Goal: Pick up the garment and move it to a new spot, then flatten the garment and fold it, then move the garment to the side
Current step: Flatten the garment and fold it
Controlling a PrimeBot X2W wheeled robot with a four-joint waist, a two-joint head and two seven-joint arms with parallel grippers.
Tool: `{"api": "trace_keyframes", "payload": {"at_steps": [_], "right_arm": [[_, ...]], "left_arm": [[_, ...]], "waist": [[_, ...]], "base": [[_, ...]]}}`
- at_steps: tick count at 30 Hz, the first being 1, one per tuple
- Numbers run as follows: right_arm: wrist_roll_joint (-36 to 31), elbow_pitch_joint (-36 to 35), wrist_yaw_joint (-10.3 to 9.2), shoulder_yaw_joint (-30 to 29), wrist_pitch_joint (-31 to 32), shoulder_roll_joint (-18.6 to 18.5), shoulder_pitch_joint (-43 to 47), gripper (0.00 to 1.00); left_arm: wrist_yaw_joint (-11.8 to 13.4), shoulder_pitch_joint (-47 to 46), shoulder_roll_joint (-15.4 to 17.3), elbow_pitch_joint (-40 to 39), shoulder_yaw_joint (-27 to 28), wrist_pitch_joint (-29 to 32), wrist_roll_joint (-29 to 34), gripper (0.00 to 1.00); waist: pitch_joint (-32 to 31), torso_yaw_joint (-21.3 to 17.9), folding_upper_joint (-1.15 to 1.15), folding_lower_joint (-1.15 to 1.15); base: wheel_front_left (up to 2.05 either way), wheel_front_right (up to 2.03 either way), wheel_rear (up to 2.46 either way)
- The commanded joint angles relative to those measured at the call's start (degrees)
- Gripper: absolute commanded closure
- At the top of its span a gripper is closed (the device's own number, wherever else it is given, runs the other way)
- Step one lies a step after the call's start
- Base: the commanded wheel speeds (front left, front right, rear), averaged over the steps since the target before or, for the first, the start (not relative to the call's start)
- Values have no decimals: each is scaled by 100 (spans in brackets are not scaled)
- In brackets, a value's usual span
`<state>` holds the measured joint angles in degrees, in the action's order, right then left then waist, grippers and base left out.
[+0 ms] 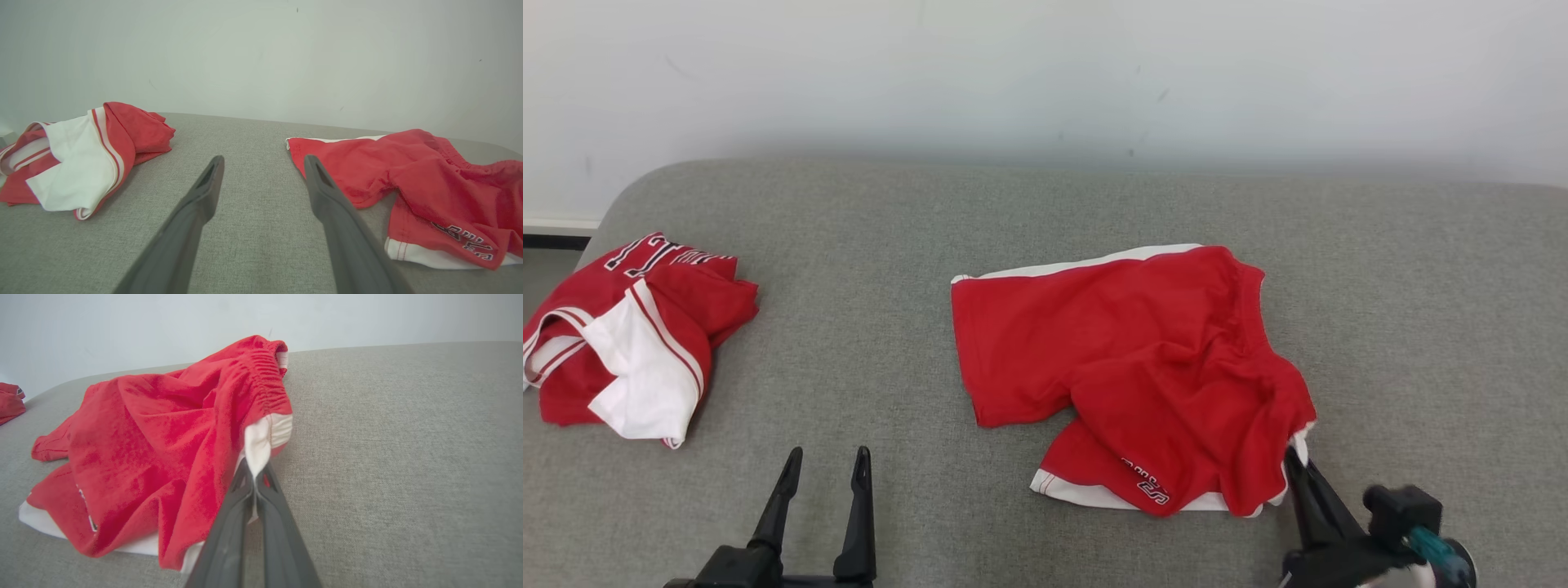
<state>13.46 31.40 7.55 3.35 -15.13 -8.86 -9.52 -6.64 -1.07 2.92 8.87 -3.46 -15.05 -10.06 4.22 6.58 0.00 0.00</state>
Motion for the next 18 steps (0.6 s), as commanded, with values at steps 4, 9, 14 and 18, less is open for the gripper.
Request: {"api": "trace_keyframes", "payload": {"at_steps": [4,9,14,18], "right_arm": [[-118,-264,-14,-224,1,86,567,100],[-43,-571,-14,-320,-1,284,876,89],[-47,-795,-14,-322,0,280,1074,0],[-120,-1144,-14,-482,0,173,1202,0]], "left_arm": [[-26,104,-5,6,3,-19,-23,0],[-25,74,-4,7,12,-19,-57,0],[-30,77,-4,58,4,-19,-34,0],[-44,114,-5,87,27,-19,1,0]], "waist": [[-43,-91,0,0],[-18,-228,0,0],[-74,-316,0,0],[-145,-365,0,0]], "base": [[0,0,0],[0,0,0],[0,0,0],[0,0,0]]}}
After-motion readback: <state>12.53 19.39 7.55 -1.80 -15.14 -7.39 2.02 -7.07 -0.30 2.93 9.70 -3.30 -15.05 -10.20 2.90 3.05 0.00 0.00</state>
